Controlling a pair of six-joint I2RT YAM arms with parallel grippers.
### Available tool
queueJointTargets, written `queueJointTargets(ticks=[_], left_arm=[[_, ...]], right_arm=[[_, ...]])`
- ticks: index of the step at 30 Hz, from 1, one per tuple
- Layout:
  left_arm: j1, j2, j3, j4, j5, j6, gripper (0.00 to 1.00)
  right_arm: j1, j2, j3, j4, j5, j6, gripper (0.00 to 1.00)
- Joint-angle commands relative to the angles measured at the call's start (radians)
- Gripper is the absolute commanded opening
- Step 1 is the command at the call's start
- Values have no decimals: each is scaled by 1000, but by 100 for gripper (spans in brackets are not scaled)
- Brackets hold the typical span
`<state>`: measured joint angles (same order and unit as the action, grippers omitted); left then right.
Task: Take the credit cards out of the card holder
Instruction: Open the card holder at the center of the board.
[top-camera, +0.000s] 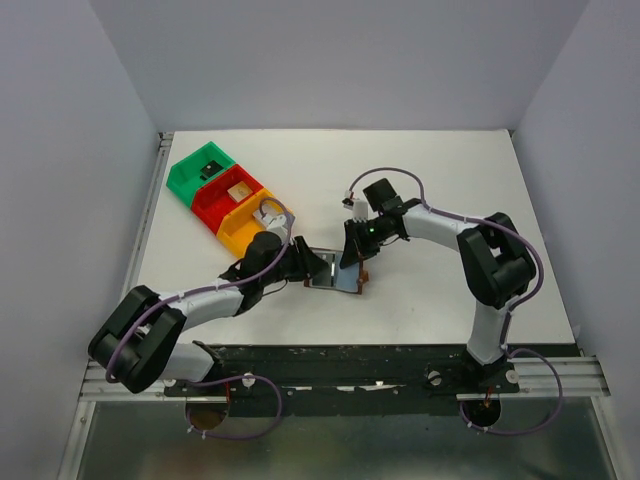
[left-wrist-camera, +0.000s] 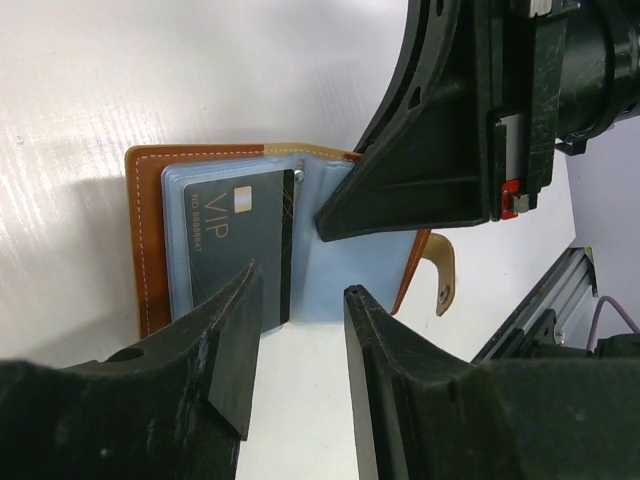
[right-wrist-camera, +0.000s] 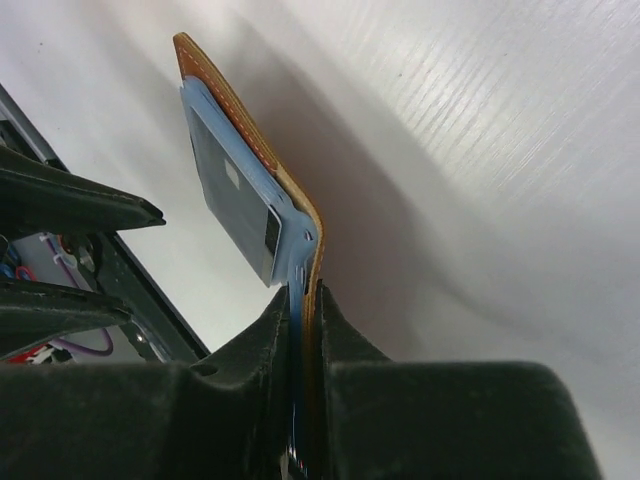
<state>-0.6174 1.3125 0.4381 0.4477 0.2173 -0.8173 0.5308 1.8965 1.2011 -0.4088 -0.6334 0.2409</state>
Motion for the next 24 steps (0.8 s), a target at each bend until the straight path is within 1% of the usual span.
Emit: queueJointTargets(ticks=[1,7,9,13,16,17,18,19,20,22,24], left_arm=[[-4,47,42,17,-24,-2,48],[-4,82,60,13,-19,-3,47],[-4,87,62,13,-22,-5,47],[-4,90,63,14,-22,-2,47],[-7,109,77,14,-6,0,47],[-10,117,85,13,-1,1,47],[-13,128,94,11,7,6,47],[-16,139,103,6,13,10,46],[-22,146,112,-3,14,15,45],[-28,165,134,-27,16,23,43],[-30,183,148,-35,28,27,42]], right_arm=[[-12,39,37,-25,-2,-28,21],[-12,59,58,-61,38,-35,39],[-14,56,61,-68,54,-31,44],[-14,45,66,-79,75,-31,47],[-14,46,71,-87,90,-32,46],[-14,47,69,-87,95,-37,45],[-14,47,66,-84,98,-40,42],[-14,47,61,-75,106,-45,38],[-14,47,55,-67,118,-48,31],[-14,47,40,-47,138,-55,21],[-14,50,37,-39,155,-60,15]])
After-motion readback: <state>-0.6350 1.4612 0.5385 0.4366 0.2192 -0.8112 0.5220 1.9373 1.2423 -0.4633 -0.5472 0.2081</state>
